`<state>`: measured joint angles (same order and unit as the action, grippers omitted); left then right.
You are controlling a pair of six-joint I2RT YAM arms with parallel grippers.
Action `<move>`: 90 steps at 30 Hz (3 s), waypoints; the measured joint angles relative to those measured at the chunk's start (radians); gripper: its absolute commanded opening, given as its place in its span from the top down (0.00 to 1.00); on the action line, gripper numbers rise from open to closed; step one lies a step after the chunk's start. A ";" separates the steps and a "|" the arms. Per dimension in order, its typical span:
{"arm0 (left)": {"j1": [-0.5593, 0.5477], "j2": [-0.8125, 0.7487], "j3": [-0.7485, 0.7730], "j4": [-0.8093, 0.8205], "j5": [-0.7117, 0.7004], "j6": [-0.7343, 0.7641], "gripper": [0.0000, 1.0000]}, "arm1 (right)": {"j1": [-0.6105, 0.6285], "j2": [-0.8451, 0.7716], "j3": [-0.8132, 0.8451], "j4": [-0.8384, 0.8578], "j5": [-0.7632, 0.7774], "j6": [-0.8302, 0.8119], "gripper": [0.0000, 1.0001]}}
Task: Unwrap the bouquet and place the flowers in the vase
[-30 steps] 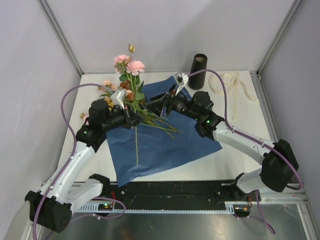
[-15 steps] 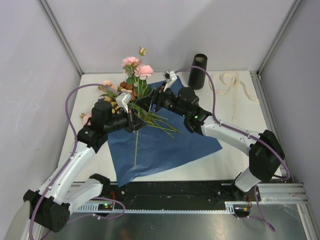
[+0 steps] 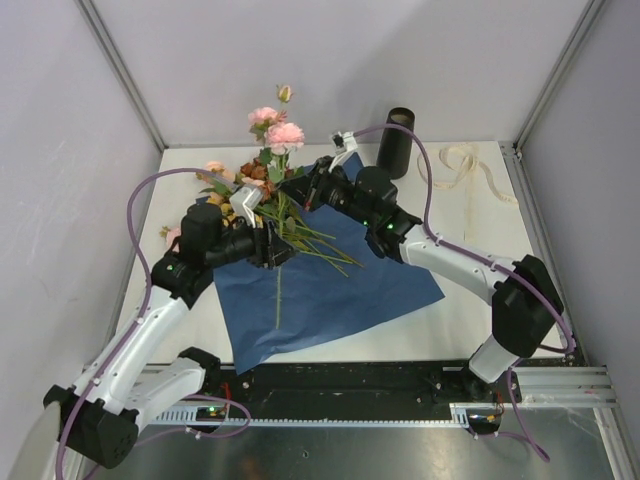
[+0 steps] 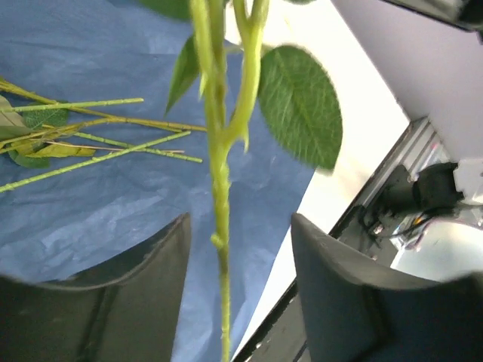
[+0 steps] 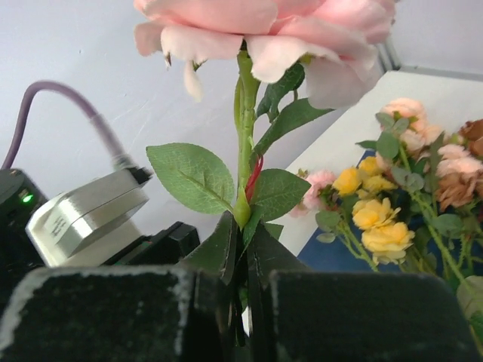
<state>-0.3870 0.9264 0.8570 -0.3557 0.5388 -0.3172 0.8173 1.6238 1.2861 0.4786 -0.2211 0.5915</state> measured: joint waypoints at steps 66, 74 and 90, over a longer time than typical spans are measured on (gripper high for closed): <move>-0.004 -0.344 -0.038 -0.232 -0.828 0.015 0.00 | -0.684 0.410 0.344 0.189 0.056 -0.525 0.61; -0.004 -0.344 -0.038 -0.232 -0.829 0.016 0.00 | -0.674 0.360 0.271 0.075 0.076 -0.495 0.36; -0.004 -0.360 -0.039 -0.232 -0.848 0.021 0.00 | -0.436 -0.010 0.105 -0.341 0.129 -0.435 0.35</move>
<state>-0.3908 0.5659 0.8177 -0.5880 -0.3096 -0.2958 0.3809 1.6142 1.3907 0.1379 -0.0921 0.1570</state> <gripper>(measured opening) 0.994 0.653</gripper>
